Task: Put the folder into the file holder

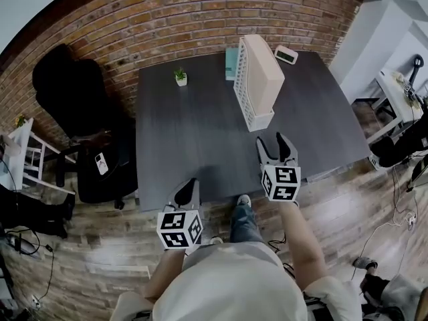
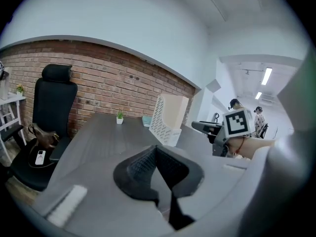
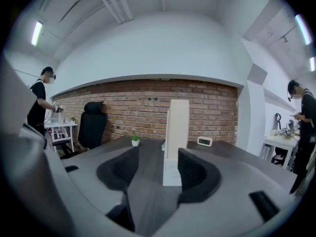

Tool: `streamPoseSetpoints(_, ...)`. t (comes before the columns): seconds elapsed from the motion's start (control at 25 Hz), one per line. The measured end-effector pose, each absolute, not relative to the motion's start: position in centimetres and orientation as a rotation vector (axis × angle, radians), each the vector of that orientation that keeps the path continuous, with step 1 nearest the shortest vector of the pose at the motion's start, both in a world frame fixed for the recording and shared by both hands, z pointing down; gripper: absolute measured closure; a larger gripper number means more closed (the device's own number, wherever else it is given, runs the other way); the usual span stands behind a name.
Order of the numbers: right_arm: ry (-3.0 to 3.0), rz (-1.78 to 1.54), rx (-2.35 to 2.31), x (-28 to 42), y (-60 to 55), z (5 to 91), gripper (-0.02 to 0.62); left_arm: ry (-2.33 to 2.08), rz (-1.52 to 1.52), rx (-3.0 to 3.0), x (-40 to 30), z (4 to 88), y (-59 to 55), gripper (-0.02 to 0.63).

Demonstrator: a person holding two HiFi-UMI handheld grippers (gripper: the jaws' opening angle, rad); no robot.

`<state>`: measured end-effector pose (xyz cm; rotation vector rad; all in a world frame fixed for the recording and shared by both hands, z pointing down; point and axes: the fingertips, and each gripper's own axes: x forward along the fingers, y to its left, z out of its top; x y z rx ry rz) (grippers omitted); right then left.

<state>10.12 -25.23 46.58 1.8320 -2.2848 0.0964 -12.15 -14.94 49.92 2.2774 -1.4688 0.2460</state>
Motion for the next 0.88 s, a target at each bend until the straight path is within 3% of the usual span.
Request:
streamPoseSetpoints(0.36, -2.353, 0.008, 1.785, 6.2, -13.2, 44.5, 0.543, -1.49, 0.23, 2.327, -12.9, 49.0, -10.0, 0.595)
streamPoseSetpoints(0.6, -2.442, 0.029, 1.778, 4.9, -8.0, 43.5, 0.589, -1.48, 0.235, 2.376, -12.5, 48.6, -7.9, 0.595)
streamPoseSetpoints(0.88, -2.457, 0.103, 1.769, 4.6, -5.1, 44.9, 0.592, -1.455, 0.245, 2.4, -12.2, 48.9, -6.5, 0.595)
